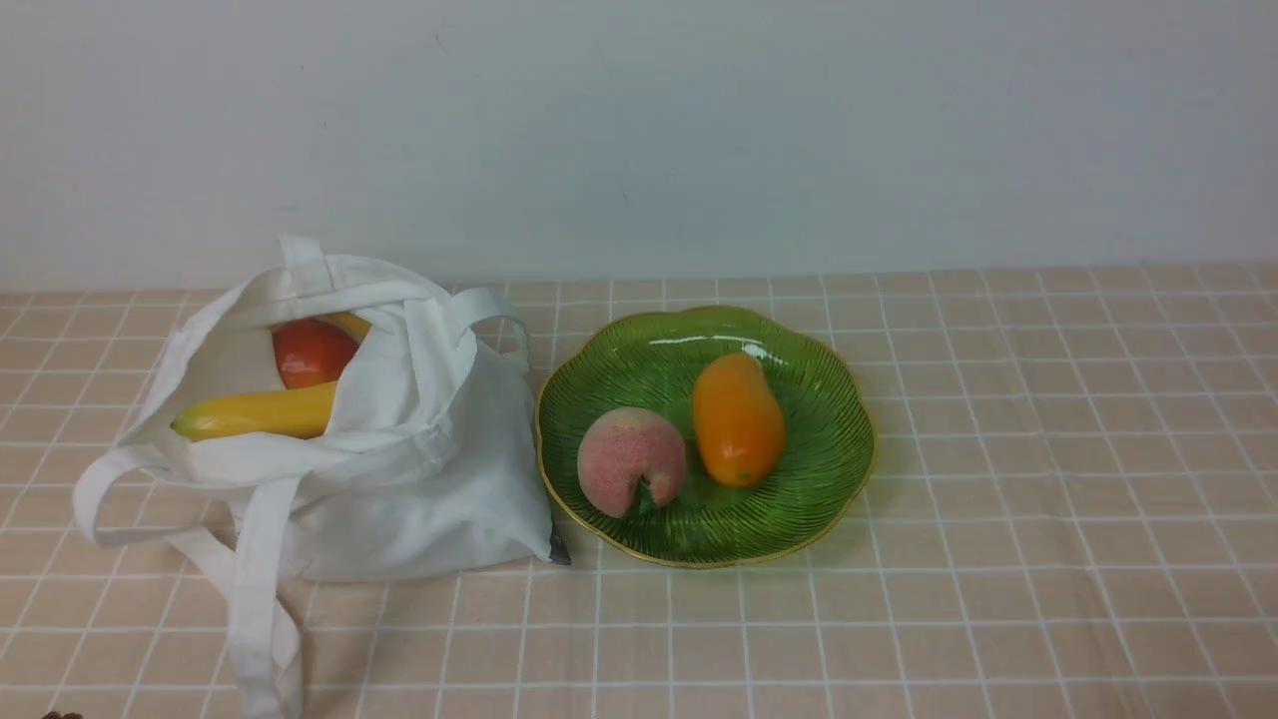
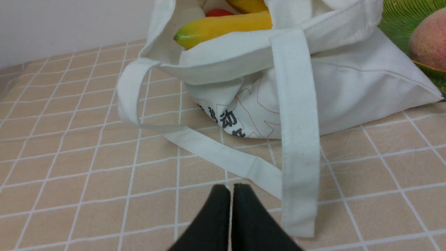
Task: Take the fruit out of the bag on the brown coffee tablecloth and place them on the plate.
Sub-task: 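Reach into the white bag and grasp the banana with the left gripper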
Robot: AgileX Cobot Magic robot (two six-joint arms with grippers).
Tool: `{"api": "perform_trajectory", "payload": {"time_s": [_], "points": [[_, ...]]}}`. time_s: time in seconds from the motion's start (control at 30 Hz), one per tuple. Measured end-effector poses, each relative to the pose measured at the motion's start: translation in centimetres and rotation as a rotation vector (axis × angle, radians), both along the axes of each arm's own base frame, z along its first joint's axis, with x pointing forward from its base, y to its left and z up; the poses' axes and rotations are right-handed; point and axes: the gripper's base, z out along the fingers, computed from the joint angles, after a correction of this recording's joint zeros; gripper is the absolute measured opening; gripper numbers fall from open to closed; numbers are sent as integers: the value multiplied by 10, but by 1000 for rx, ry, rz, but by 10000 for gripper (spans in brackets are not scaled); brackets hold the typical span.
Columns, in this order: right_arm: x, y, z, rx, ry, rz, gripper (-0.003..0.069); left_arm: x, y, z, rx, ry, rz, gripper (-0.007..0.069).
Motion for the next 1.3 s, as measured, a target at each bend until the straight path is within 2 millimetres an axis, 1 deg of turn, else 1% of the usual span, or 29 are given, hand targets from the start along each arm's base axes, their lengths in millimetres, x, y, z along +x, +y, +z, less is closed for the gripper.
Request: {"api": "perform_trajectory", "payload": {"time_s": [0.87,0.93,0.97,1.13,1.3], "points": [[0,0,0,0,0,0,-14,0,0,1,-15,-12,1,-8],[0,0,0,0,0,0,-14,2,-2,5,-97,-58,3,-8],[0,0,0,0,0,0,-14,2,-2,6,-112,-65,4,-8],[0,0,0,0,0,0,-14,4,-5,23,-432,-229,28,-8],[0,0,0,0,0,0,-14,4,0,38,-590,-392,55,-8]]}}
